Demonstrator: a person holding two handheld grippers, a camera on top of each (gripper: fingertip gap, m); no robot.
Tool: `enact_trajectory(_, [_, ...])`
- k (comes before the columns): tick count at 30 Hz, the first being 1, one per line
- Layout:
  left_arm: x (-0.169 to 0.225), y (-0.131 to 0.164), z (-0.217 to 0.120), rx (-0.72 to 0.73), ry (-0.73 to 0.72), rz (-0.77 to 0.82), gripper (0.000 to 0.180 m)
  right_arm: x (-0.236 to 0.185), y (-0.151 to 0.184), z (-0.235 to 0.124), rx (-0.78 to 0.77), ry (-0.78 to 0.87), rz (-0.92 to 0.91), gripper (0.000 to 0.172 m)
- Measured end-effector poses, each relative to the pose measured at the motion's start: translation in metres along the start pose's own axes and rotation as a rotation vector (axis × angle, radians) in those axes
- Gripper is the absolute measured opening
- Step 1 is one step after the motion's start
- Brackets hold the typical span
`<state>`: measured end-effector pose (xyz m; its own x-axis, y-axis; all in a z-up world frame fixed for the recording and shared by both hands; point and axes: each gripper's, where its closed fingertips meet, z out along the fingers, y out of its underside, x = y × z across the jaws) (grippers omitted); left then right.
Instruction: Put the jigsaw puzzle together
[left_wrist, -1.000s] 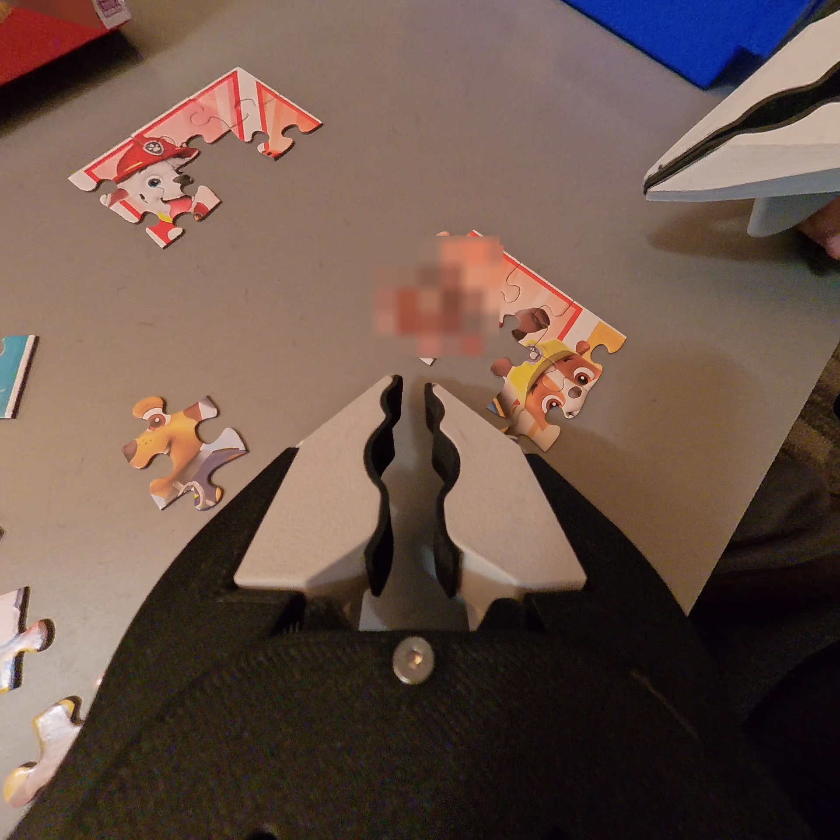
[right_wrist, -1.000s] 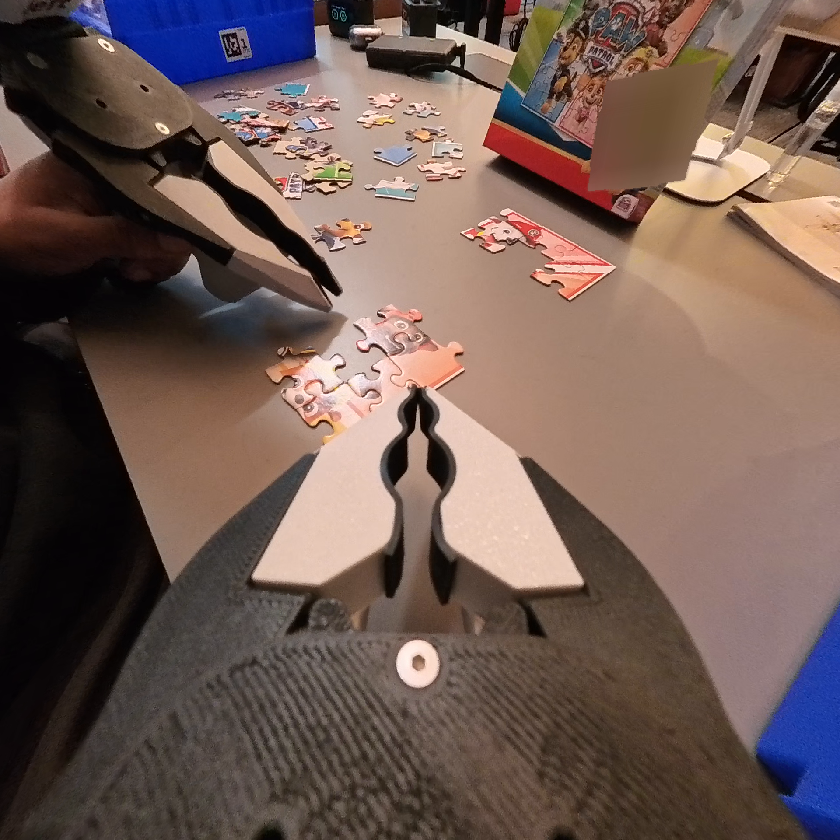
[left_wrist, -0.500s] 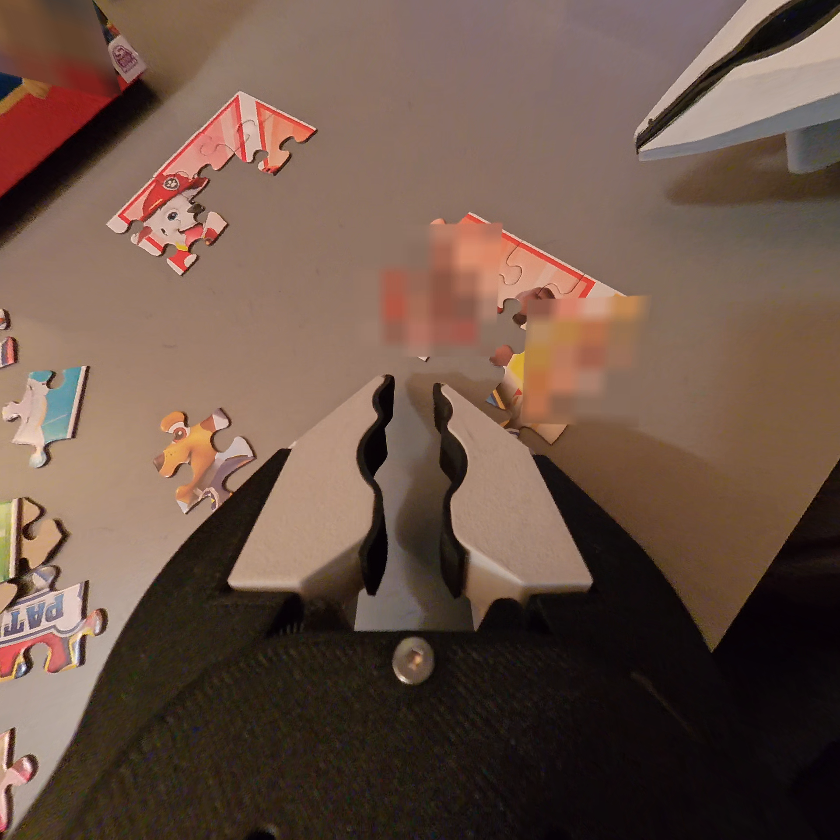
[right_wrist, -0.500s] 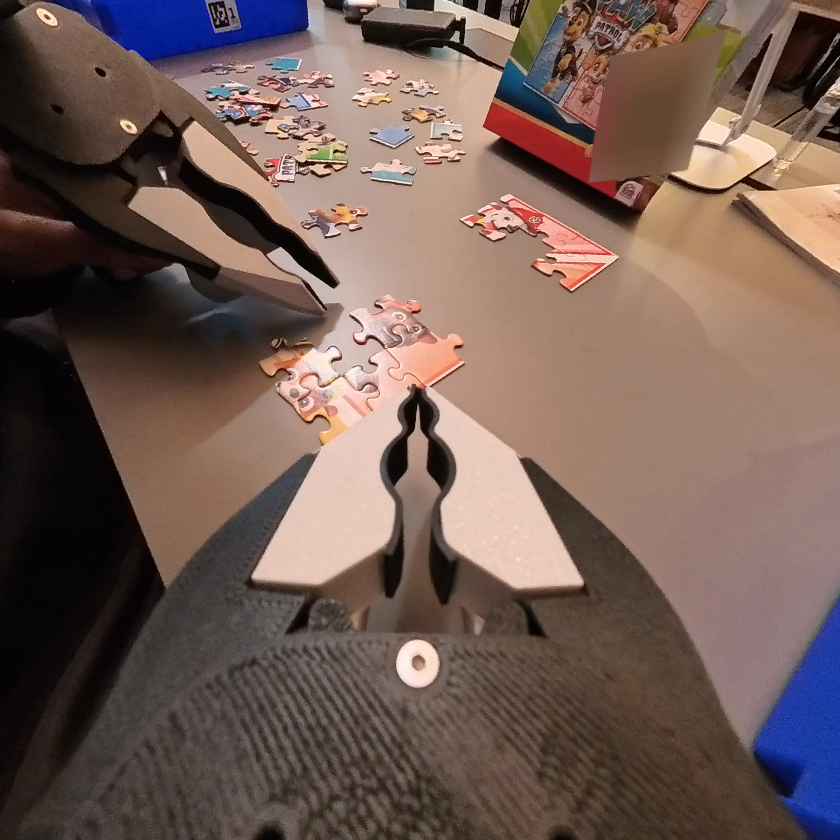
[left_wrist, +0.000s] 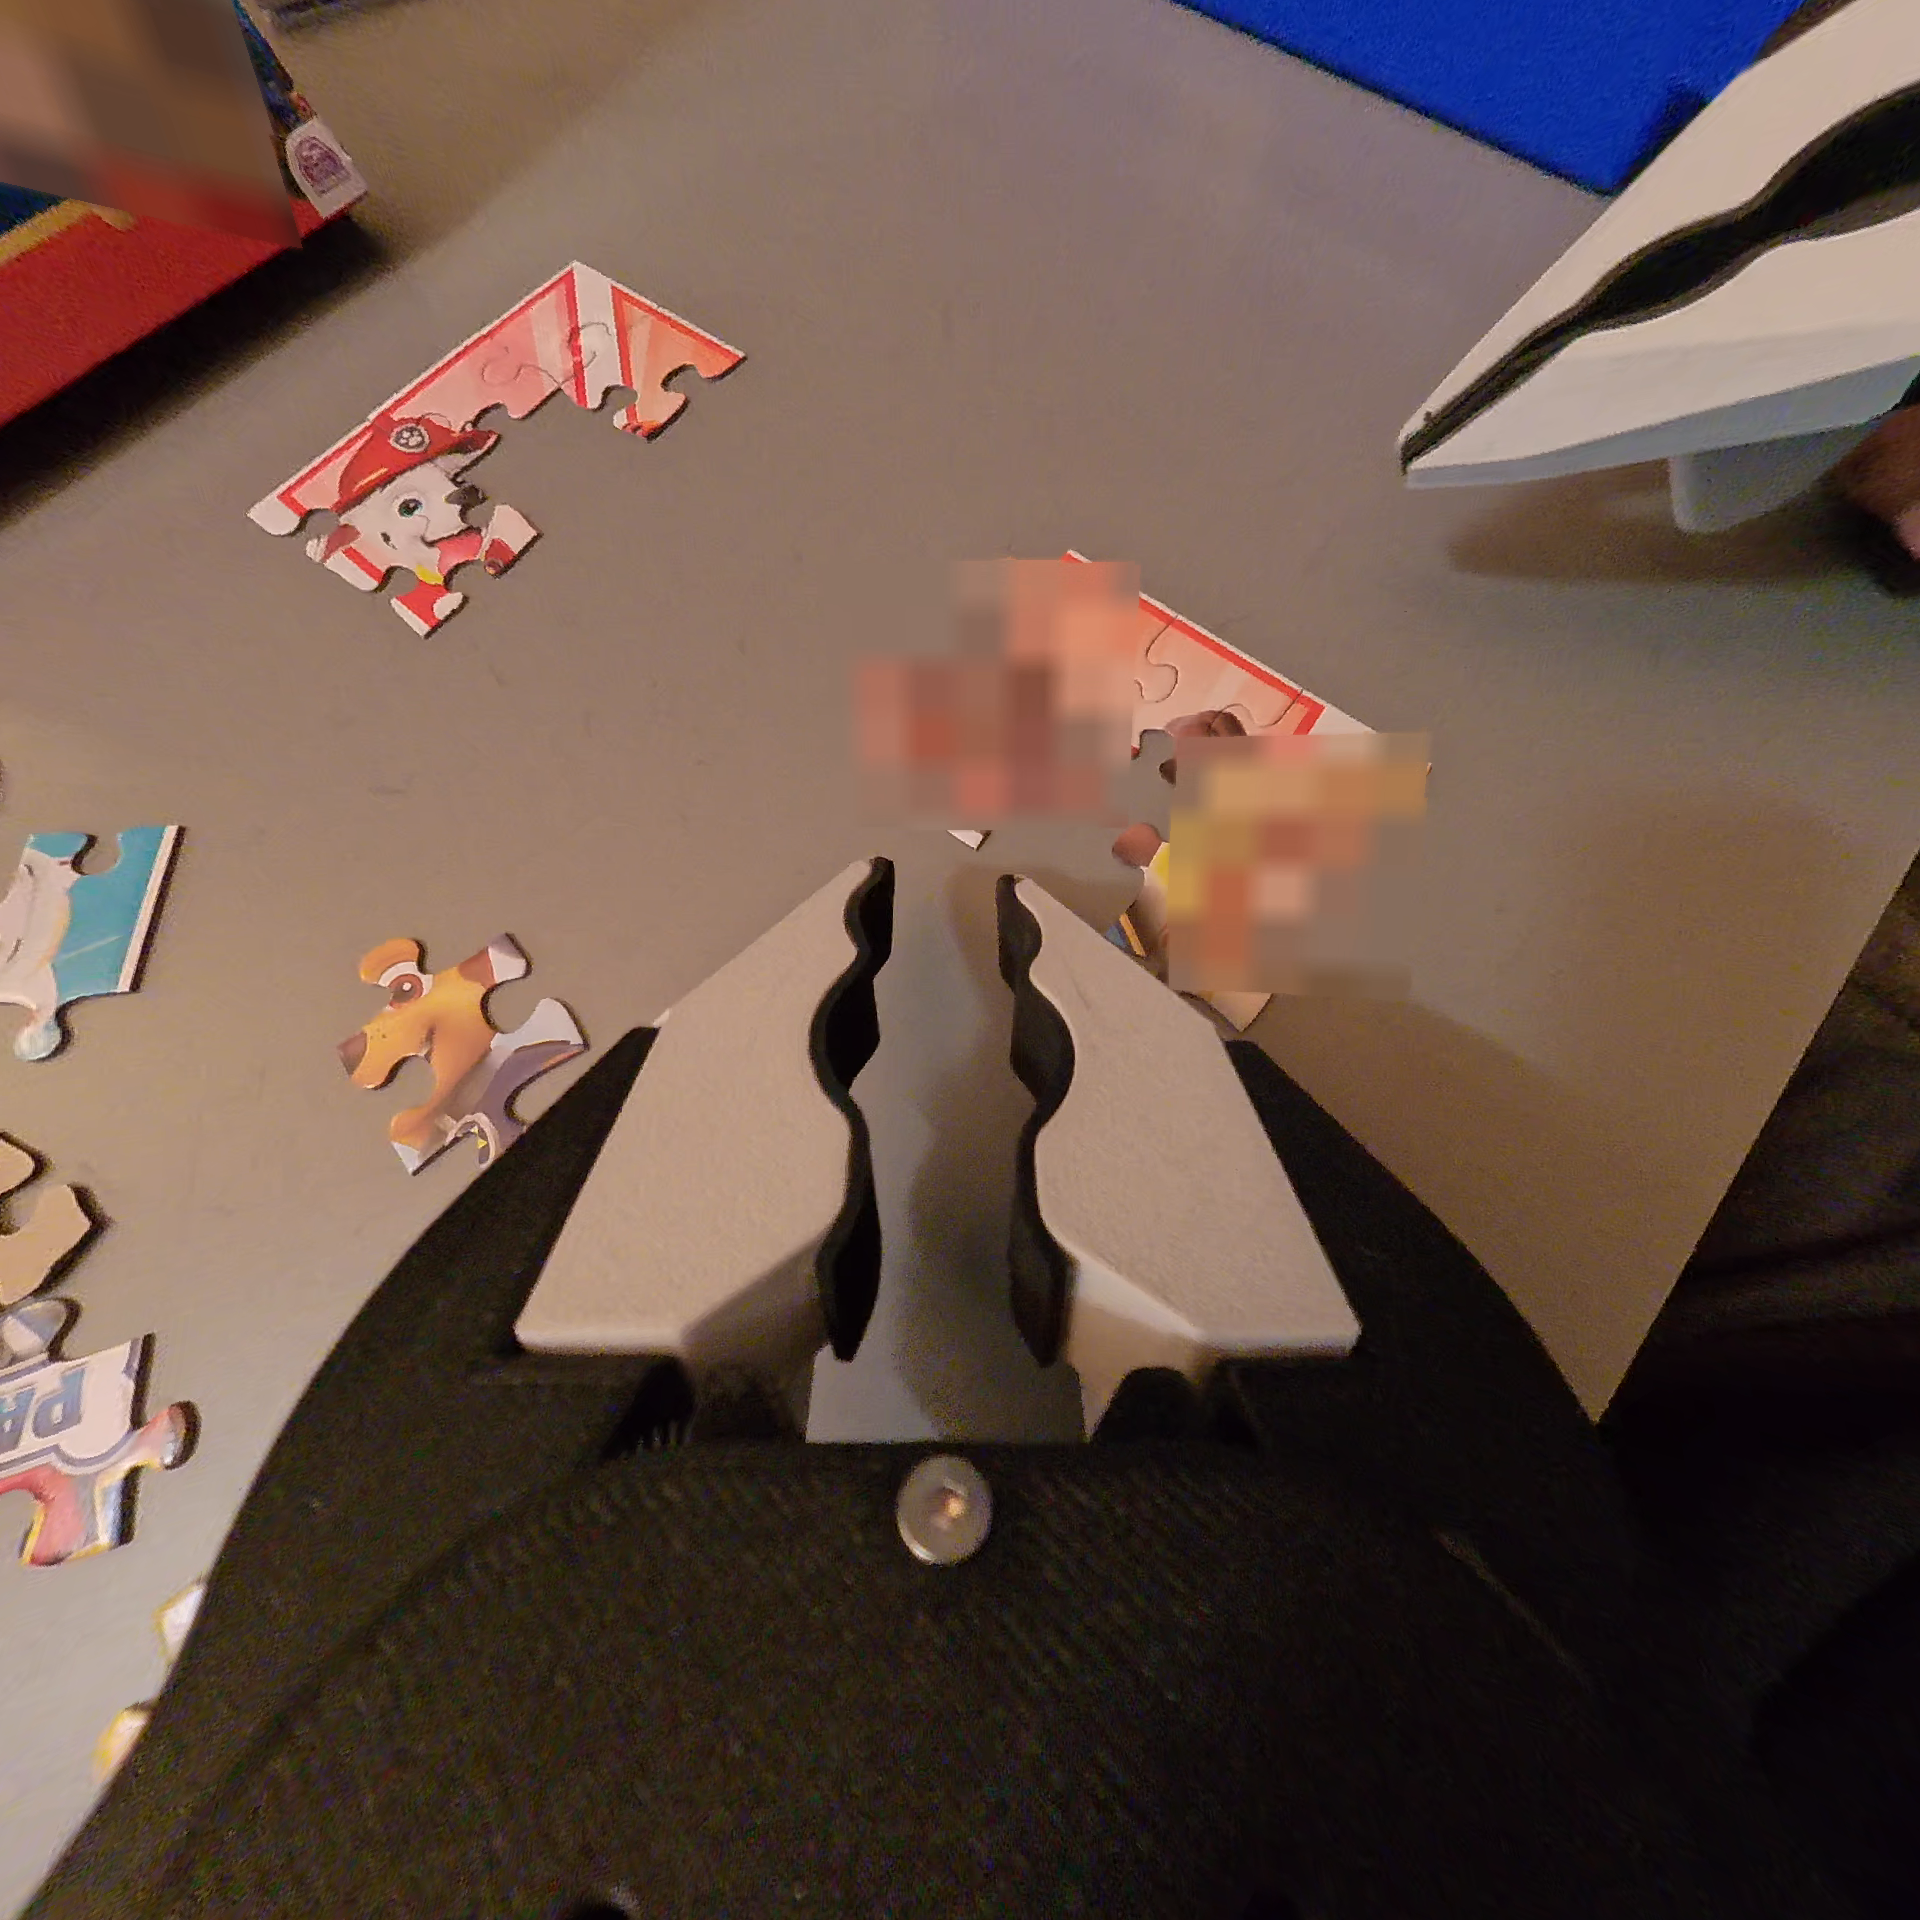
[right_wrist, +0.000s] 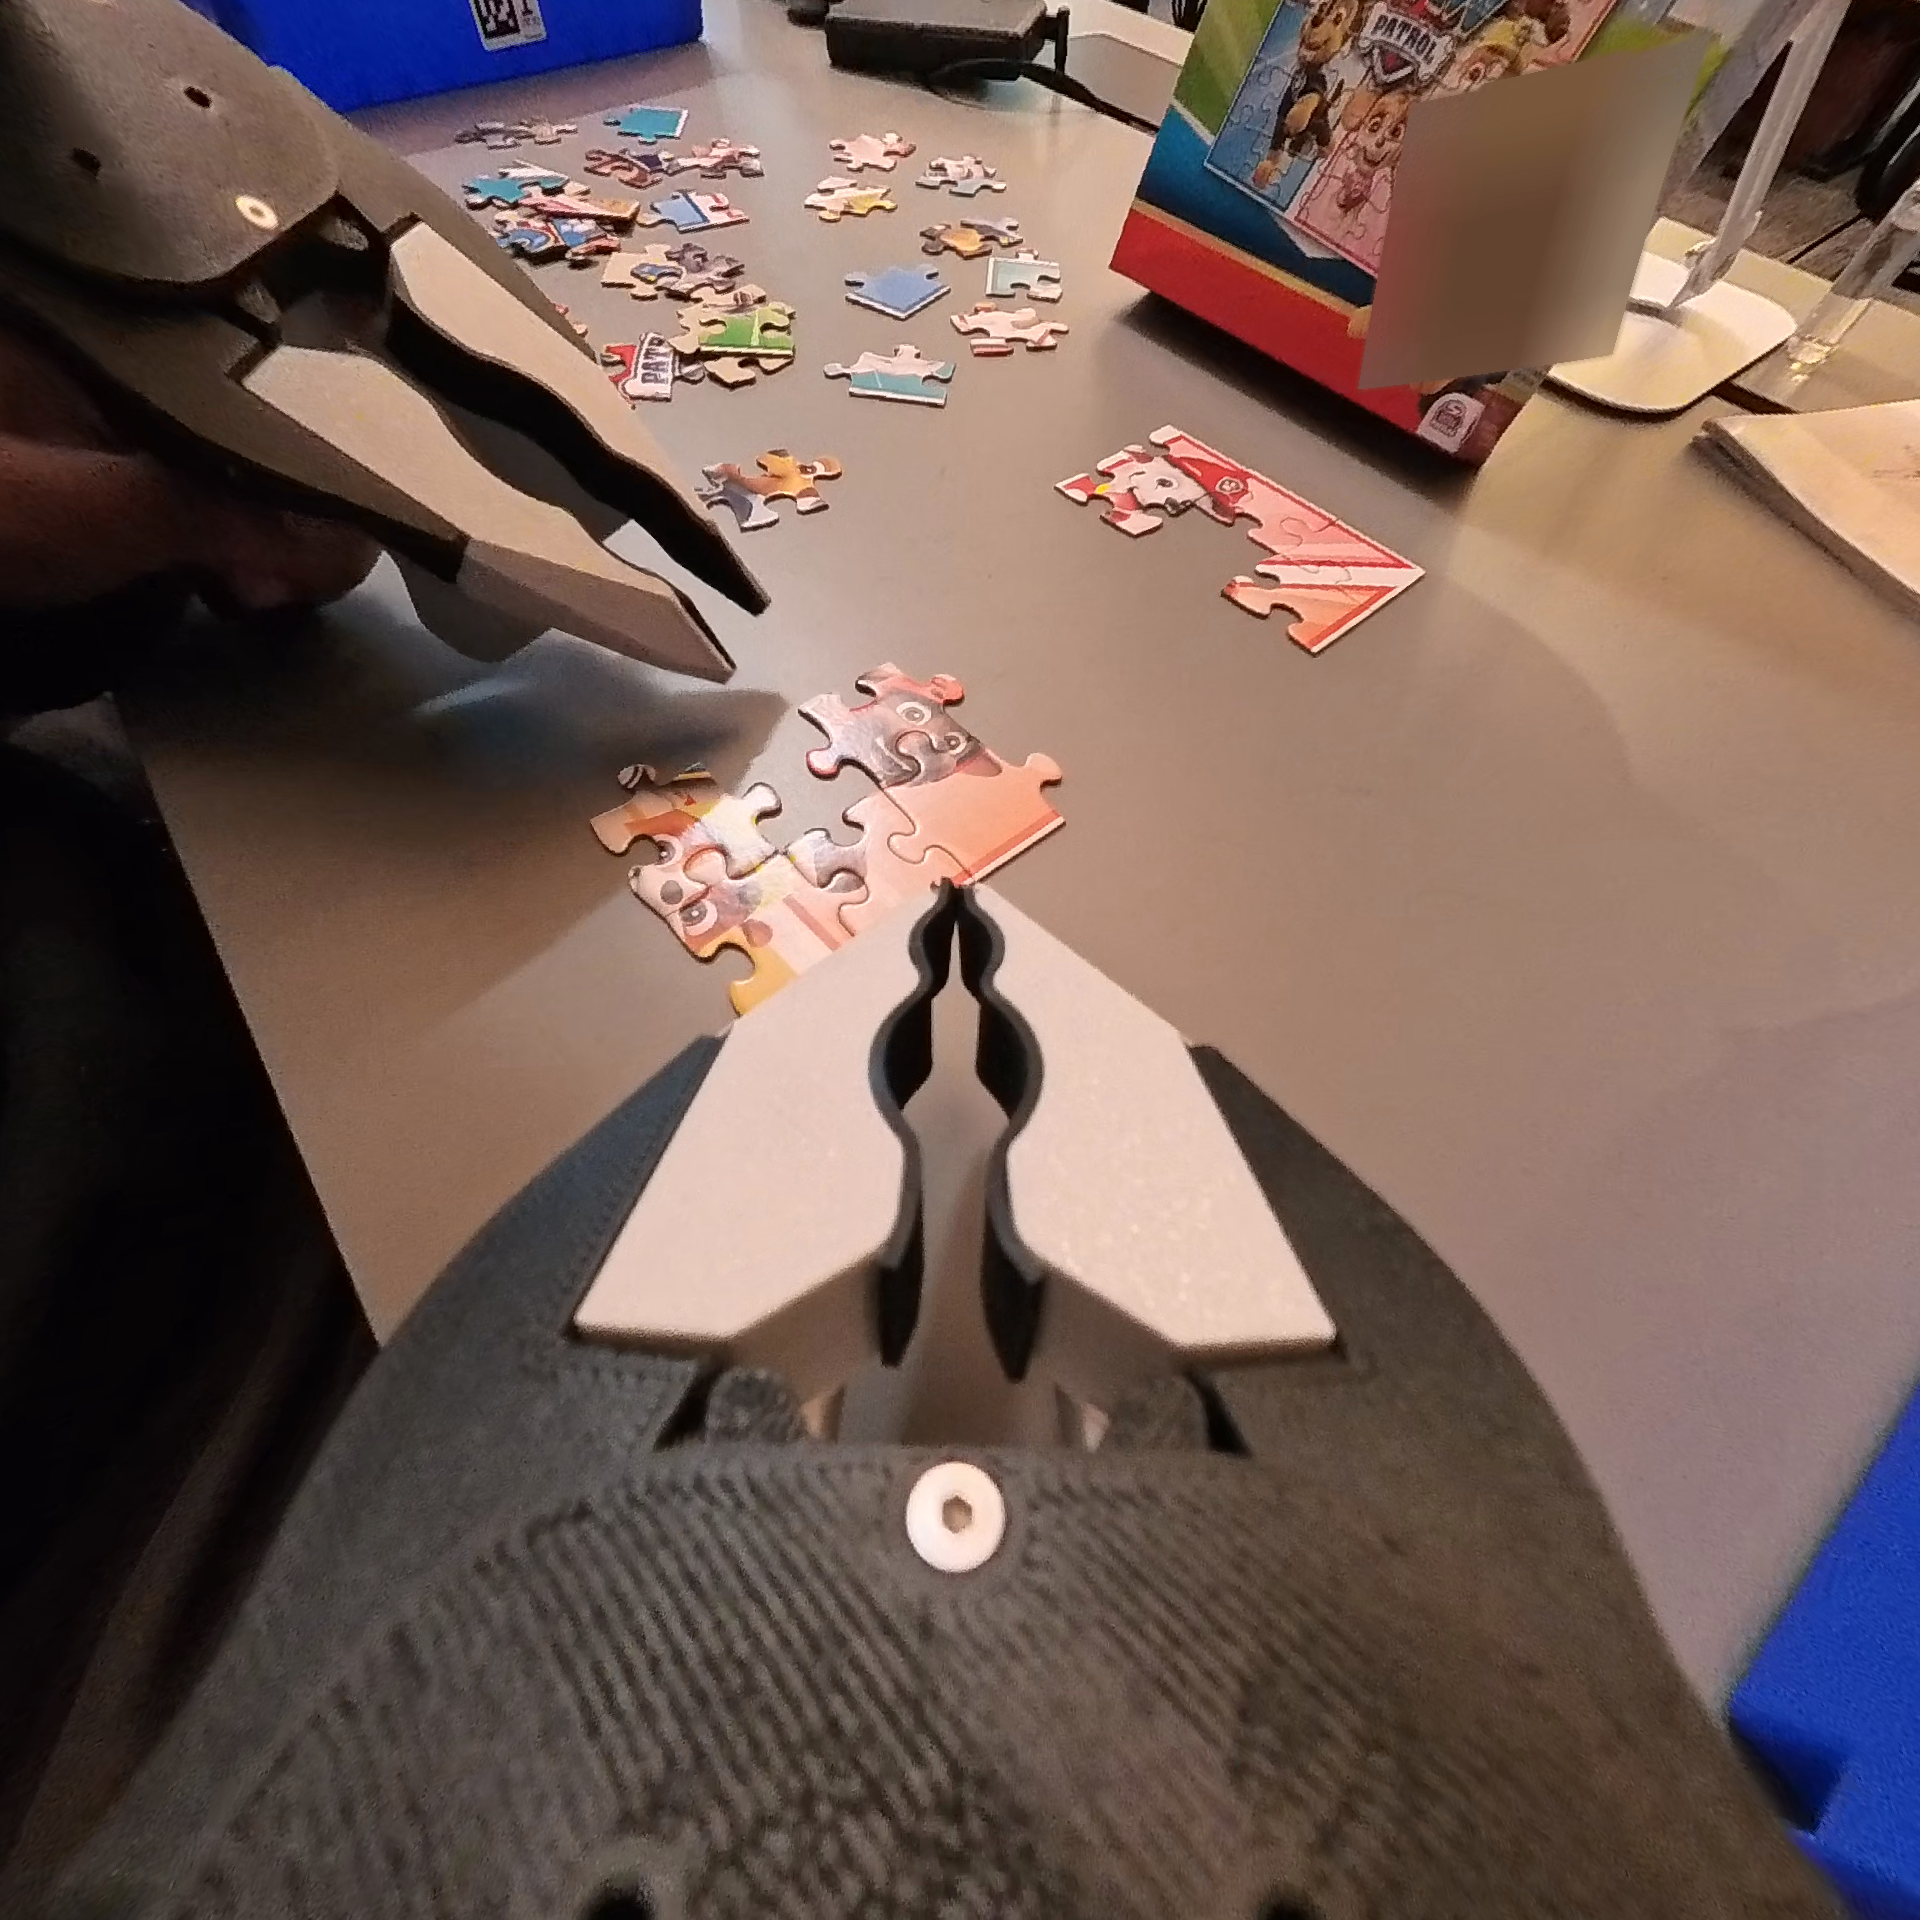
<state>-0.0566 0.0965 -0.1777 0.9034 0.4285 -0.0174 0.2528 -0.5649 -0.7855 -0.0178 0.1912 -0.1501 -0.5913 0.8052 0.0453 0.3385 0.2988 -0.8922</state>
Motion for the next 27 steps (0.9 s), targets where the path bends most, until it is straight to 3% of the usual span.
enact_trajectory(7, [-0.005,-0.006,-0.013,0.062,-0.044,0.063,0.018,0.0,0.001,0.001,-0.005,-0.004,0.006,0.0])
enact_trajectory(9, [-0.058,-0.001,-0.038,0.01,-0.269,0.104,0.015,0.001,0.0,0.0,-0.003,0.0,0.006,0.0])
enact_trajectory(11, [-0.114,0.0,-0.079,0.042,-0.389,-0.007,0.012,0.001,0.0,0.0,-0.003,0.006,0.002,0.0])
enact_trajectory(14, [-0.165,0.011,-0.134,0.18,-0.321,-0.301,0.012,0.001,0.002,0.002,-0.017,0.006,0.005,0.0])
enact_trajectory(16, [-0.187,0.024,-0.16,0.25,-0.275,-0.413,0.016,0.003,0.004,0.004,-0.036,0.011,0.017,0.0])
enact_trajectory(20, [-0.224,0.056,-0.191,0.227,-0.365,-0.417,0.035,0.008,0.012,0.01,-0.097,0.027,0.043,0.0])
enact_trajectory(24, [-0.21,0.057,-0.187,0.238,-0.197,-0.435,0.041,0.009,0.015,0.012,-0.119,0.039,0.042,0.0])
enact_trajectory(27, [-0.195,0.072,-0.162,0.109,-0.126,-0.379,0.05,0.01,0.015,0.012,-0.119,0.036,0.048,0.0])
